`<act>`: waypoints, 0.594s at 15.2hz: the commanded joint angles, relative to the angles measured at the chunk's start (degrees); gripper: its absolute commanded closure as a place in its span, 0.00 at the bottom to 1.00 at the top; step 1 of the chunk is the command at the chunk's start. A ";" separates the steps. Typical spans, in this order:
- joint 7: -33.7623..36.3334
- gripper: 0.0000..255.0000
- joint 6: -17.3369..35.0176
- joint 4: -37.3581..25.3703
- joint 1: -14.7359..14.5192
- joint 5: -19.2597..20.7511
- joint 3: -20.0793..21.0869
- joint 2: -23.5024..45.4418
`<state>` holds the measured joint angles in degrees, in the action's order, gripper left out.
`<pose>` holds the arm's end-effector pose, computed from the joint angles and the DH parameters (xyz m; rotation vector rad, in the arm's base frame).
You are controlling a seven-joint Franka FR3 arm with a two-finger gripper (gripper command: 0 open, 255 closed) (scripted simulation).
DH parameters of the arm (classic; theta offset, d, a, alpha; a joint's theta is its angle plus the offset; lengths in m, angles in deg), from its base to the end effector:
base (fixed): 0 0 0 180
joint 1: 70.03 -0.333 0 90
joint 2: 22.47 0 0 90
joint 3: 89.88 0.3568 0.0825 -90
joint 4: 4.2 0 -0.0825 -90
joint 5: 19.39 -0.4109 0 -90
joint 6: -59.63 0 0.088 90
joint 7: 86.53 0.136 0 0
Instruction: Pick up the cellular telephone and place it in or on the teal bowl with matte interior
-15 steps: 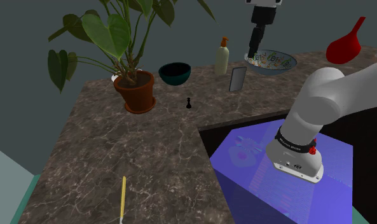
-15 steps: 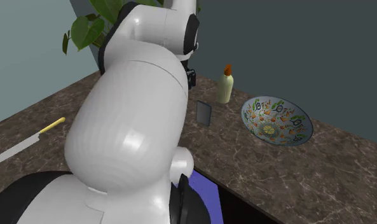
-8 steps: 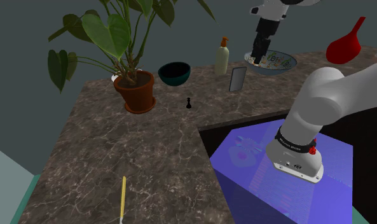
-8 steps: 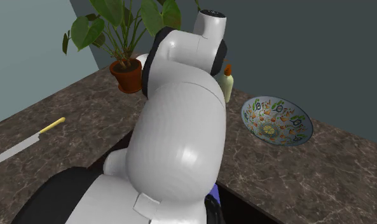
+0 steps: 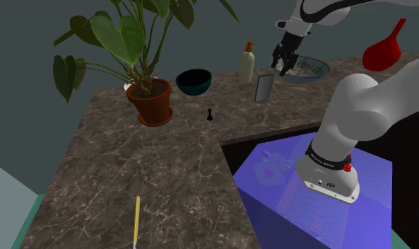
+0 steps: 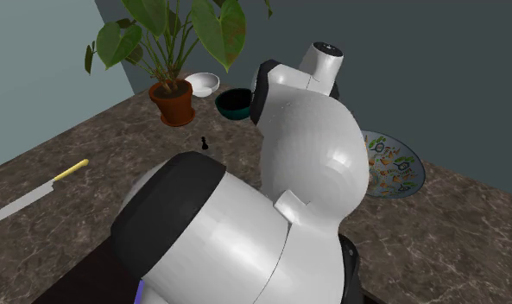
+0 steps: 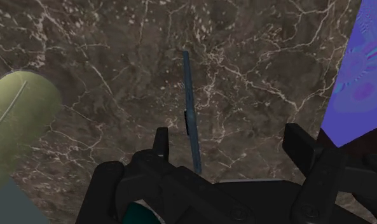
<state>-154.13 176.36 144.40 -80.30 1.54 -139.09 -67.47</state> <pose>0.2854 -0.2559 0.4125 -2.7656 -1.2038 -0.3329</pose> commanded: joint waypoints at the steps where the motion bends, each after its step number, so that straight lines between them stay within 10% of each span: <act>1: -6.83 0.00 3.19 -2.67 -4.67 0.02 -5.98 3.39; 9: -7.02 0.00 10.16 0.71 -7.11 0.68 -9.93 6.61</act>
<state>-161.00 185.73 144.87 -87.06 2.18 -148.44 -61.31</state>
